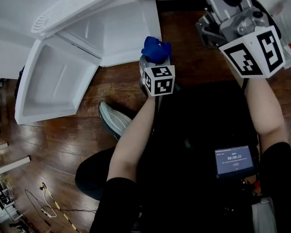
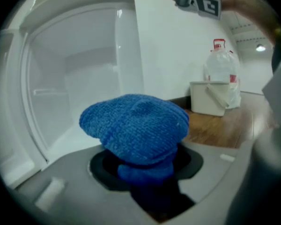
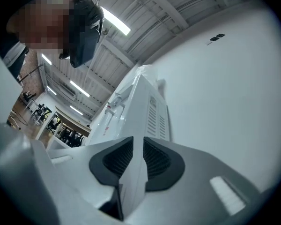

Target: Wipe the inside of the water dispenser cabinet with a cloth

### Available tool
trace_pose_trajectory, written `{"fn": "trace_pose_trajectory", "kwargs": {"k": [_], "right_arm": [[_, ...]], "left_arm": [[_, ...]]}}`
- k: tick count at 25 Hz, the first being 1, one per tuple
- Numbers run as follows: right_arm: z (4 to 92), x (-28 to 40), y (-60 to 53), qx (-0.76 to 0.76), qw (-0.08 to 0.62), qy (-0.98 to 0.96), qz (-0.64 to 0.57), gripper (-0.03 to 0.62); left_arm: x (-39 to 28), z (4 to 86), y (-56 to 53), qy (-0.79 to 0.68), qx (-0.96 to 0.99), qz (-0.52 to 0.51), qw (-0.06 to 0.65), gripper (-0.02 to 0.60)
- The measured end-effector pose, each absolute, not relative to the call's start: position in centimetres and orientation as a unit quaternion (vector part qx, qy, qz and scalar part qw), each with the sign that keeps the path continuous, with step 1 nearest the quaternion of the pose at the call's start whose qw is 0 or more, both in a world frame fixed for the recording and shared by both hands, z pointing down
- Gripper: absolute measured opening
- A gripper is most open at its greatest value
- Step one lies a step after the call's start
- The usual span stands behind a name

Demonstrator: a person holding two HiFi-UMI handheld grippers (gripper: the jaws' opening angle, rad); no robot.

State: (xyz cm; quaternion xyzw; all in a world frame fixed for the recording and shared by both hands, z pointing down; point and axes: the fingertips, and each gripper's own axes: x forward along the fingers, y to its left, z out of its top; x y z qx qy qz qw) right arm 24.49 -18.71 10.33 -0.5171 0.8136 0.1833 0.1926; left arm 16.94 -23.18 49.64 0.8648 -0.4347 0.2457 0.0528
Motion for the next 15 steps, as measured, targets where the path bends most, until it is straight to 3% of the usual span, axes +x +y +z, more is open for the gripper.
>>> {"fn": "trace_pose_trajectory", "kwargs": {"k": [10,15], "right_arm": [[8.9,25.4,-17.7,-0.526,0.217,0.796,0.205,0.043],[9.6,25.3,-18.1,-0.534,0.2,0.798,0.198,0.041]], "left_arm": [[16.7,26.6,-23.7,-0.441,0.897,0.04,-0.013,0.213],[15.4,23.5,-24.3,-0.452,0.891,-0.006,-0.036,0.213]]}}
